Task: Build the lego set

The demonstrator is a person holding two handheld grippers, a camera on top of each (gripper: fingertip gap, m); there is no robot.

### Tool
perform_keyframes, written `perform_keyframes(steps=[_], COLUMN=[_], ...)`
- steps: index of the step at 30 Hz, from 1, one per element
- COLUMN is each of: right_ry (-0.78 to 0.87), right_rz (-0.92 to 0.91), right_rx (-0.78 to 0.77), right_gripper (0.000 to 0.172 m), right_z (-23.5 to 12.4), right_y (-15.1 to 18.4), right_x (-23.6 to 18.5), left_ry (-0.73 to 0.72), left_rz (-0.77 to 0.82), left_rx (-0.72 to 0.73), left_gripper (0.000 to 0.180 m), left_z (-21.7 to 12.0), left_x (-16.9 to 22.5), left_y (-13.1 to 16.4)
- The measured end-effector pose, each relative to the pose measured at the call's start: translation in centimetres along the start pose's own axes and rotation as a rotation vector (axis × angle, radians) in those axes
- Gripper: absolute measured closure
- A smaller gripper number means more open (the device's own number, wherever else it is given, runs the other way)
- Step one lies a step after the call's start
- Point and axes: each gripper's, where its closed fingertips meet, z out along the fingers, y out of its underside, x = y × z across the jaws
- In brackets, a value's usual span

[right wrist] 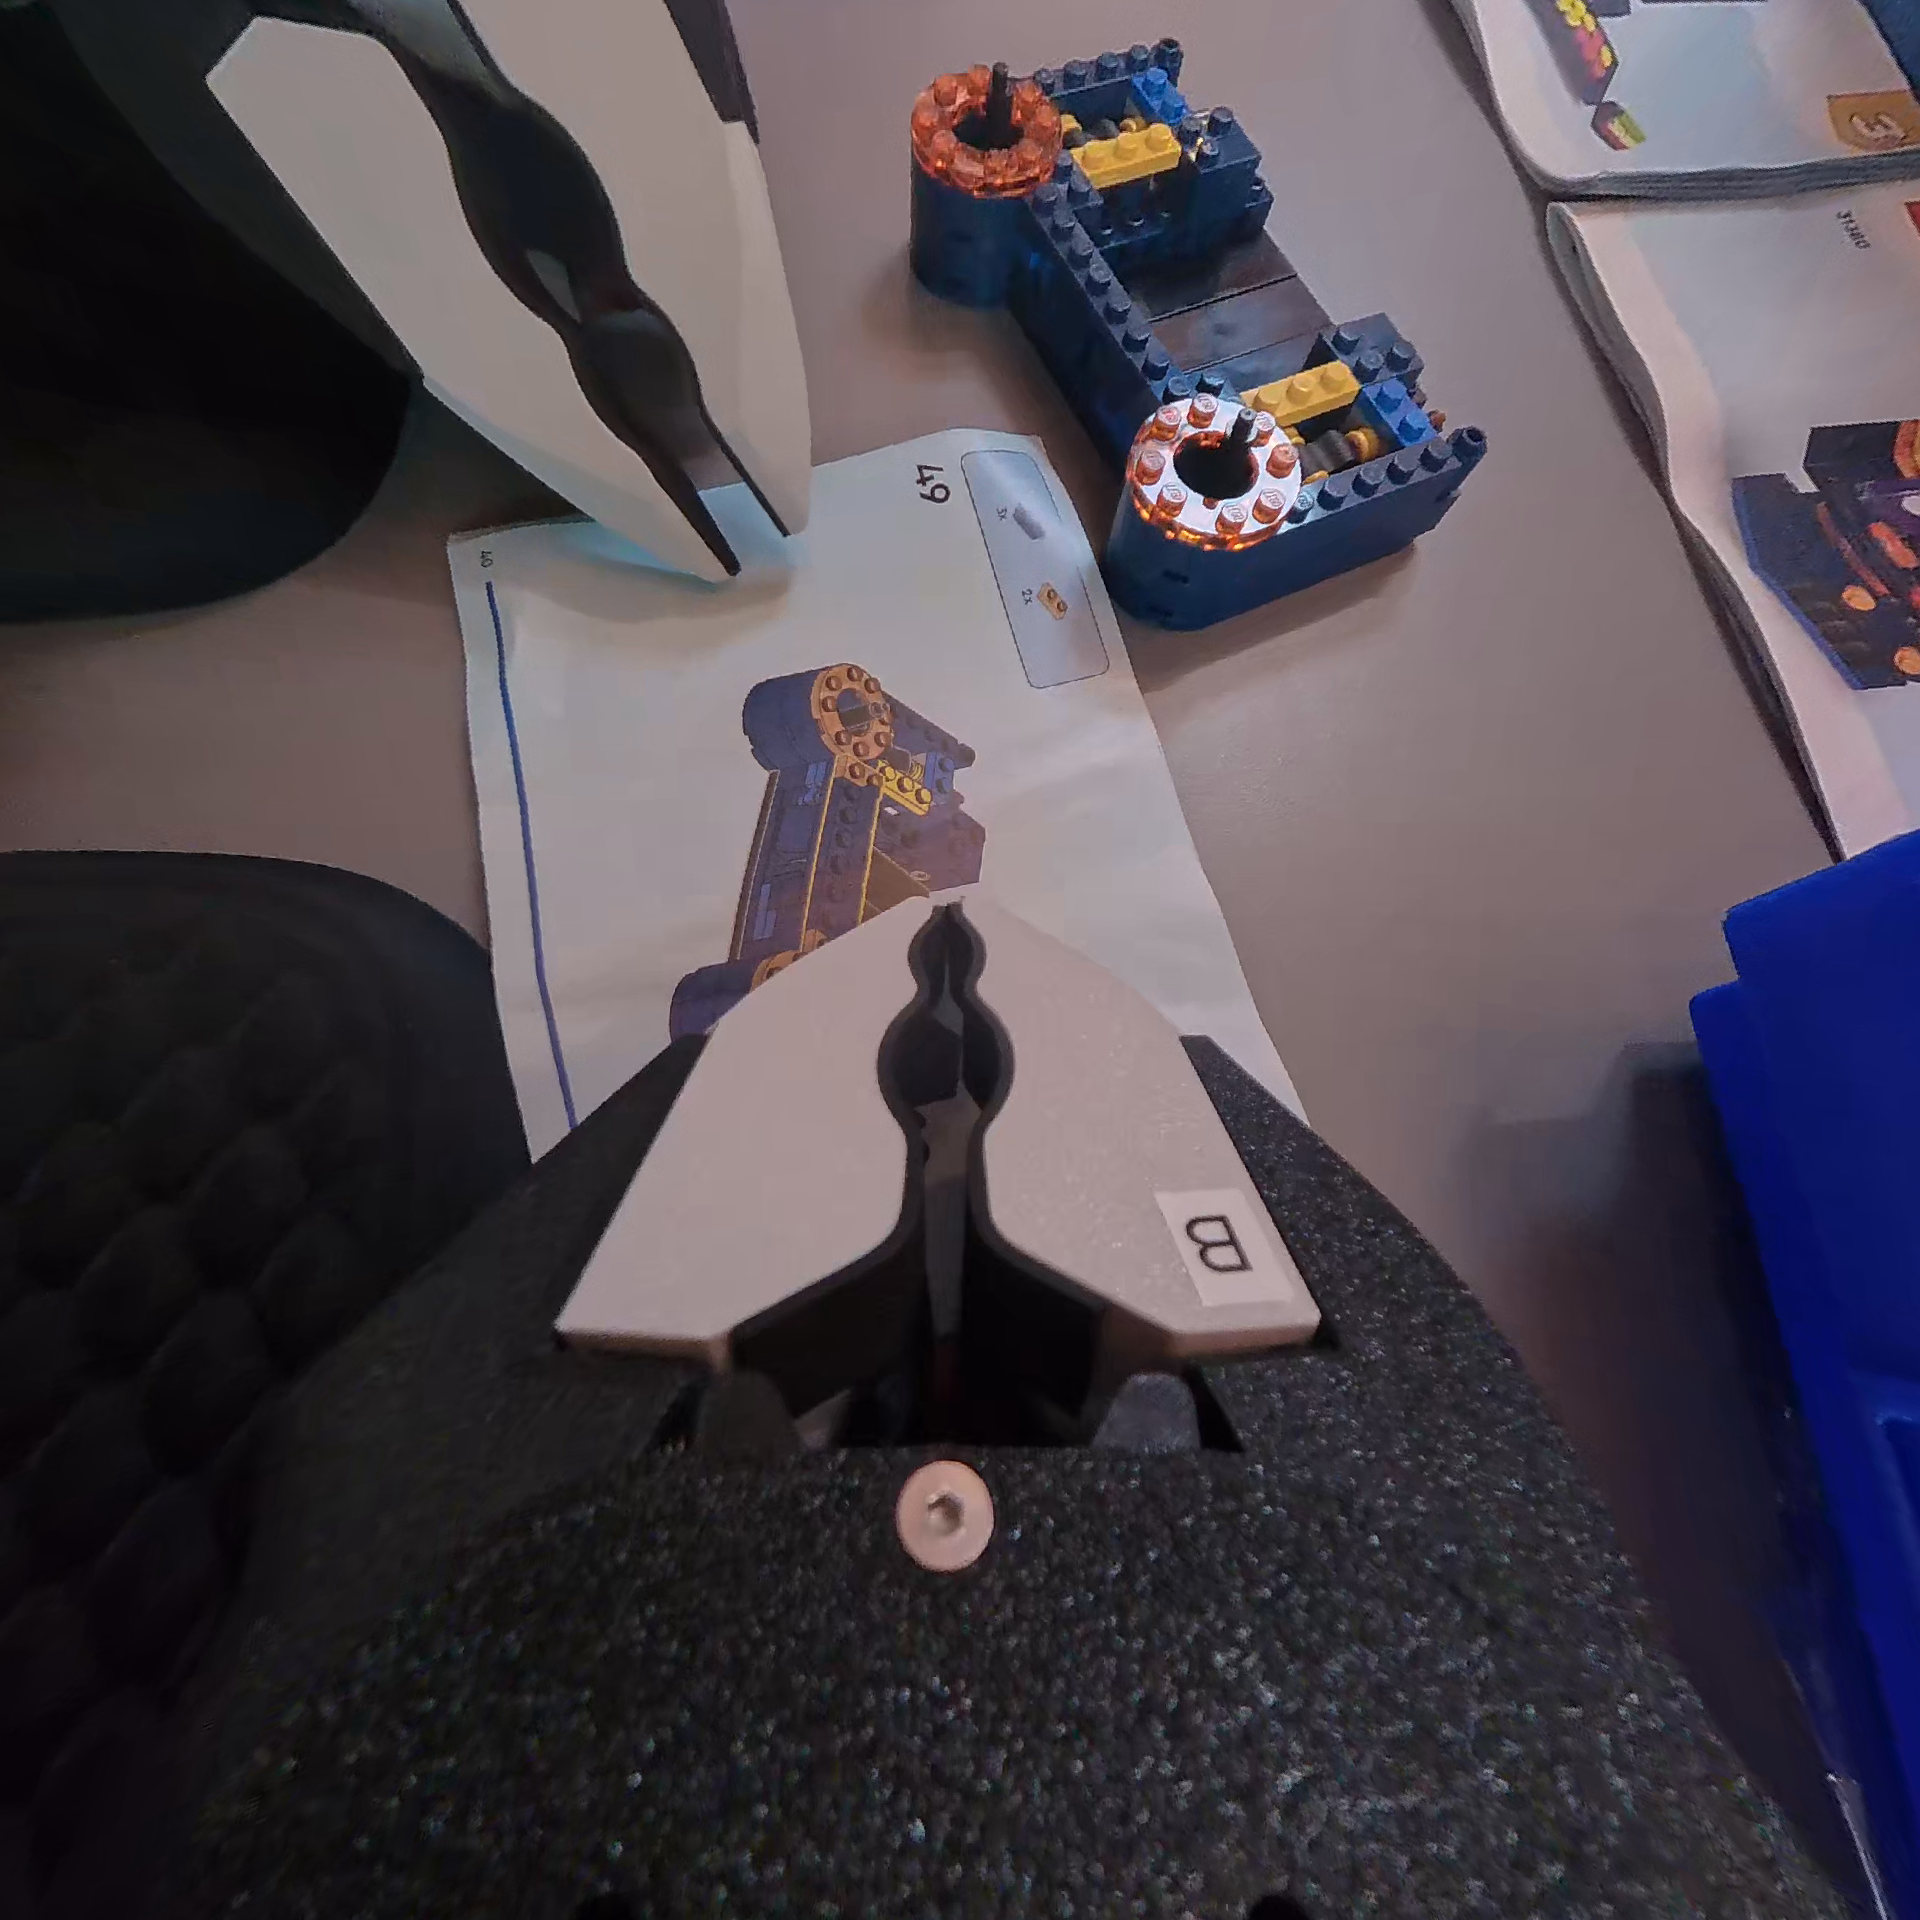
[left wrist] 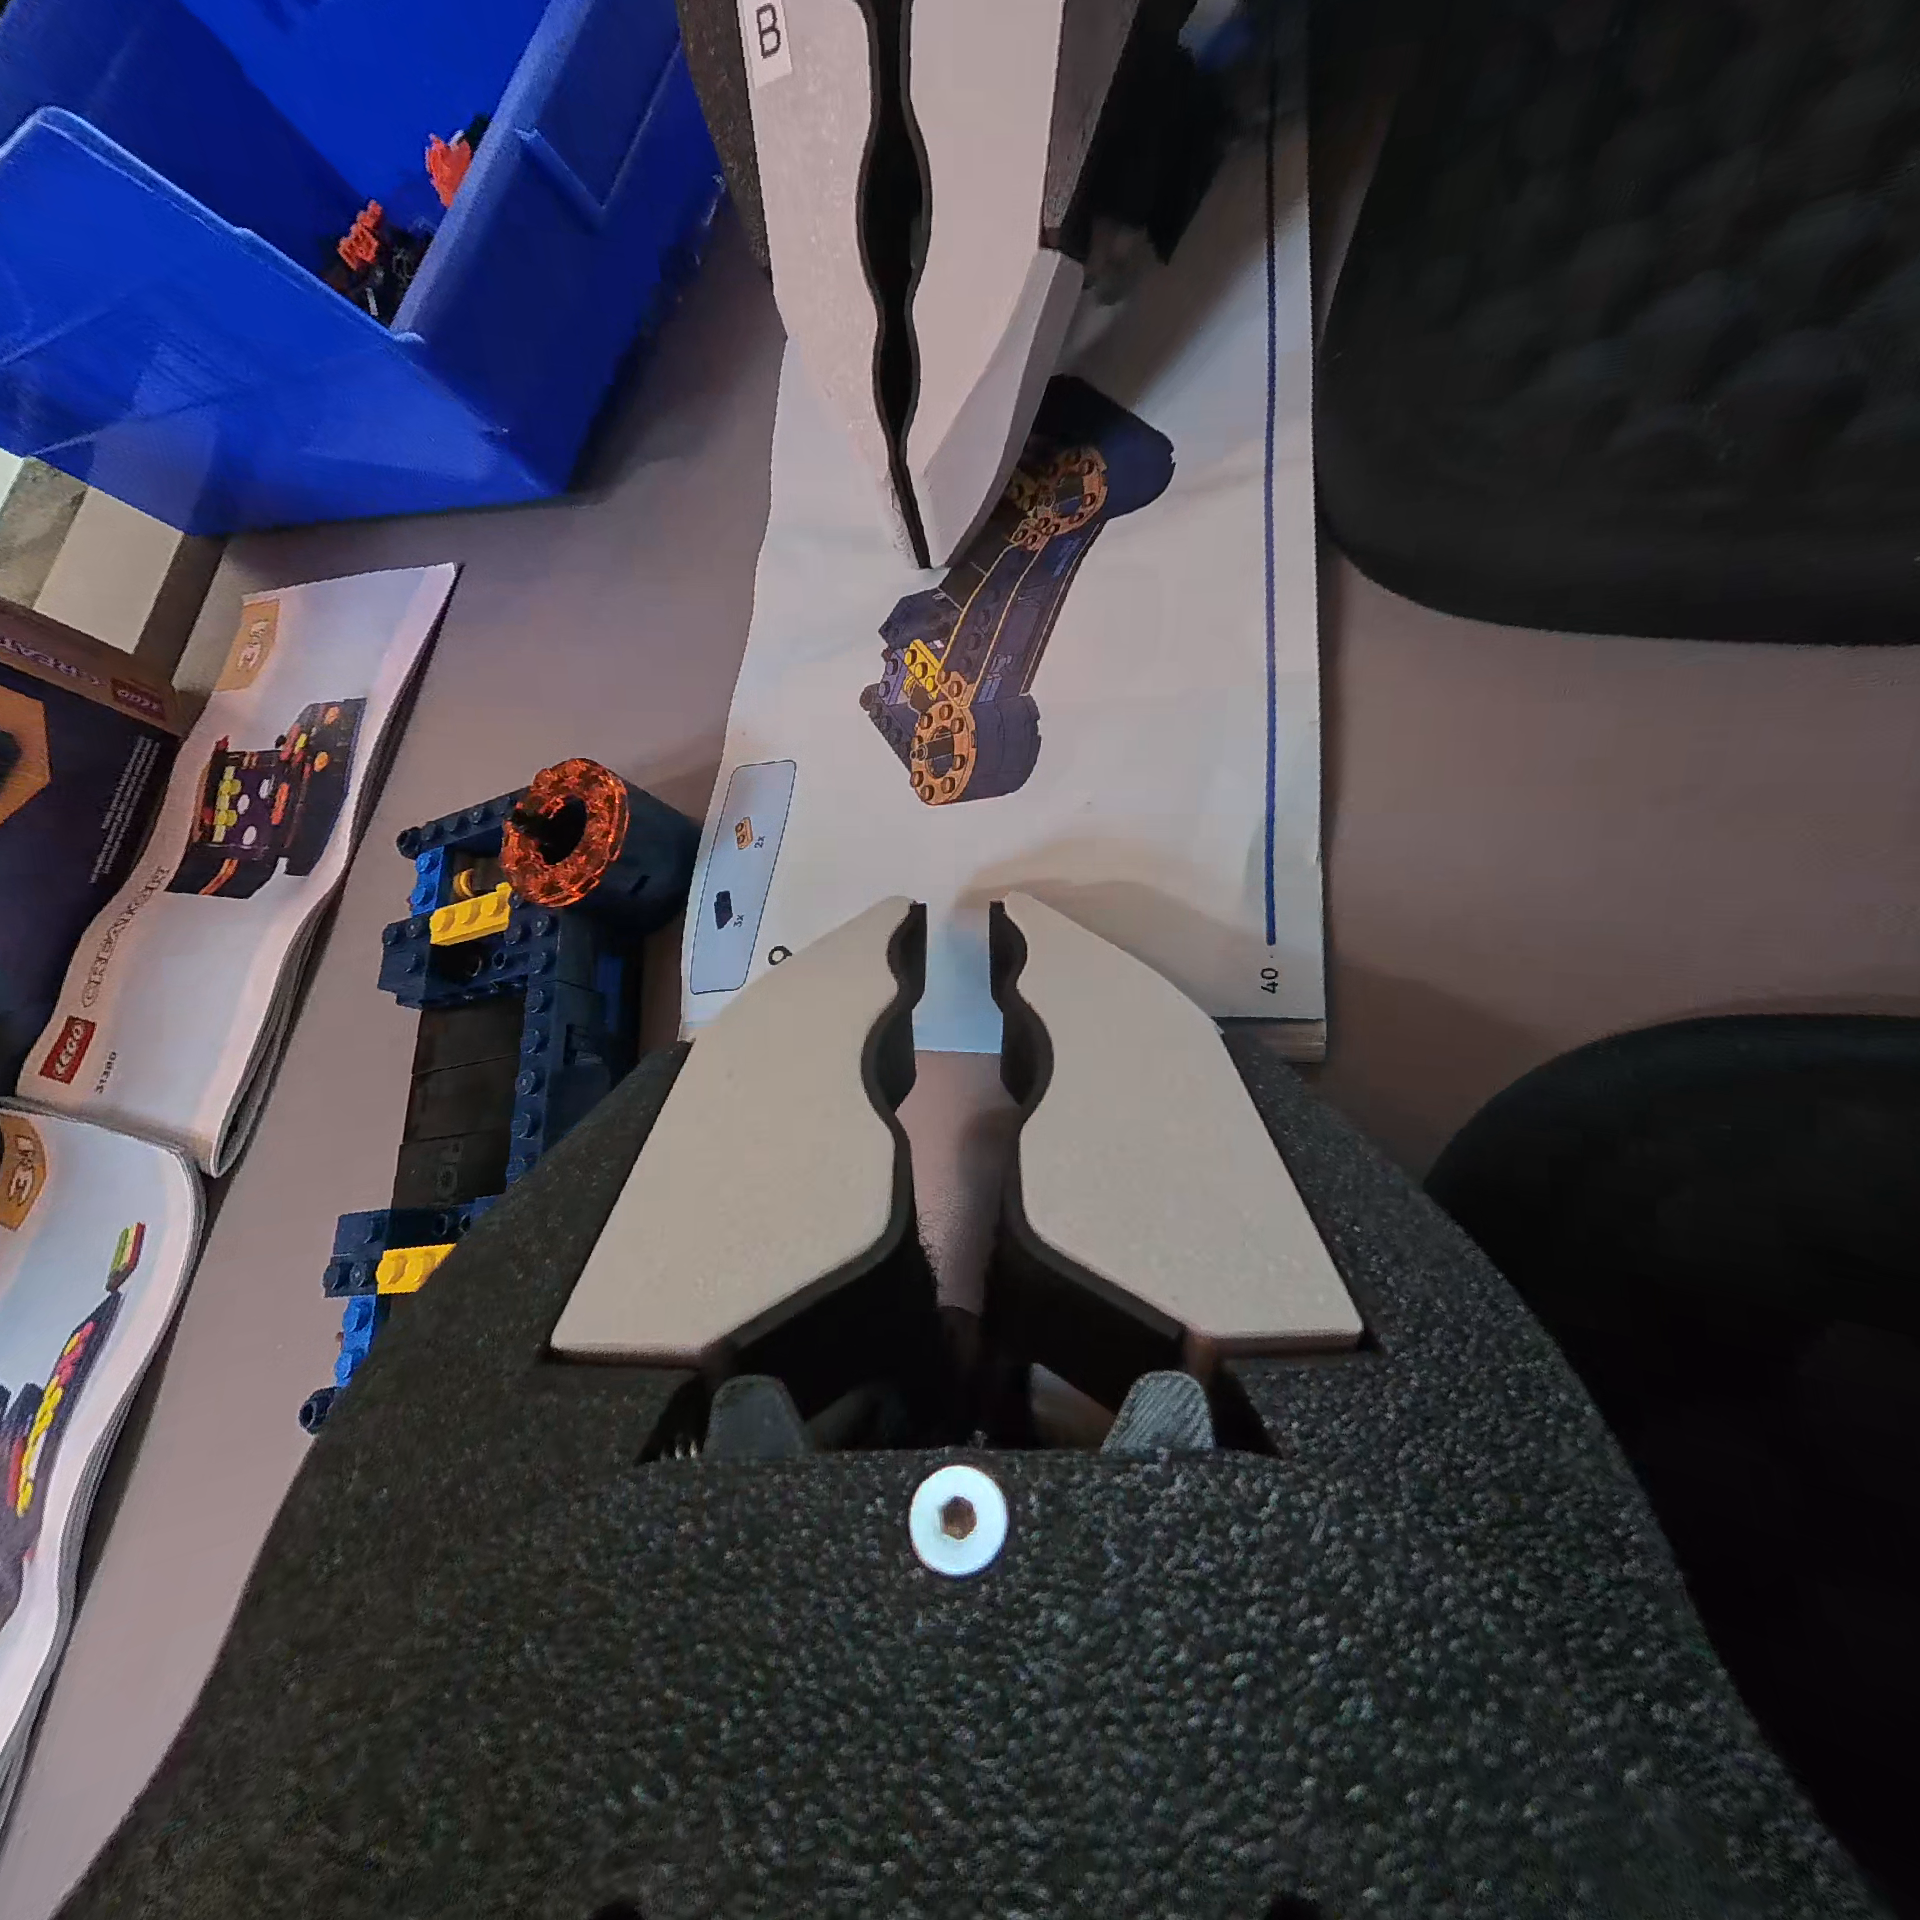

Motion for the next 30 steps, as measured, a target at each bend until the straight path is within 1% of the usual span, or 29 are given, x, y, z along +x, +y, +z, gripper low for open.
perform_keyframes(steps=[20,23,25,27,29,30], right_ry=[-0.017,-0.013,-0.015,-0.017,-0.018,-0.018], right_rz=[0.02,0.016,0.018,0.021,0.022,0.021], right_rx=[0.001,0.0,0.001,0.001,0.001,0.001], right_gripper=[0.172,0.172,0.172,0.172,0.172,0.172], right_z=[0.0,0.0,0.1,0.1,0.1,0.1], right_y=[0.0,0.0,0.0,-0.1,-0.1,-0.1], right_x=[0.0,0.0,0.0,0.0,0.0,0.0], left_ry=[-0.002,-0.013,-0.032,-0.106,-0.277,-0.365], left_rz=[0.004,-0.007,-0.024,-0.062,-0.174,-0.254], left_rx=[0.001,0.003,0.013,0.056,0.136,0.206], left_gripper=[0.17,0.165,0.157,0.145,0.141,0.142], left_z=[0.0,-0.1,-0.3,-1.4,-4.3,-6.4], left_x=[0.0,-0.2,-0.6,-2.2,-5.9,-7.8], left_y=[0.0,0.0,0.0,-0.1,-0.4,-0.8])
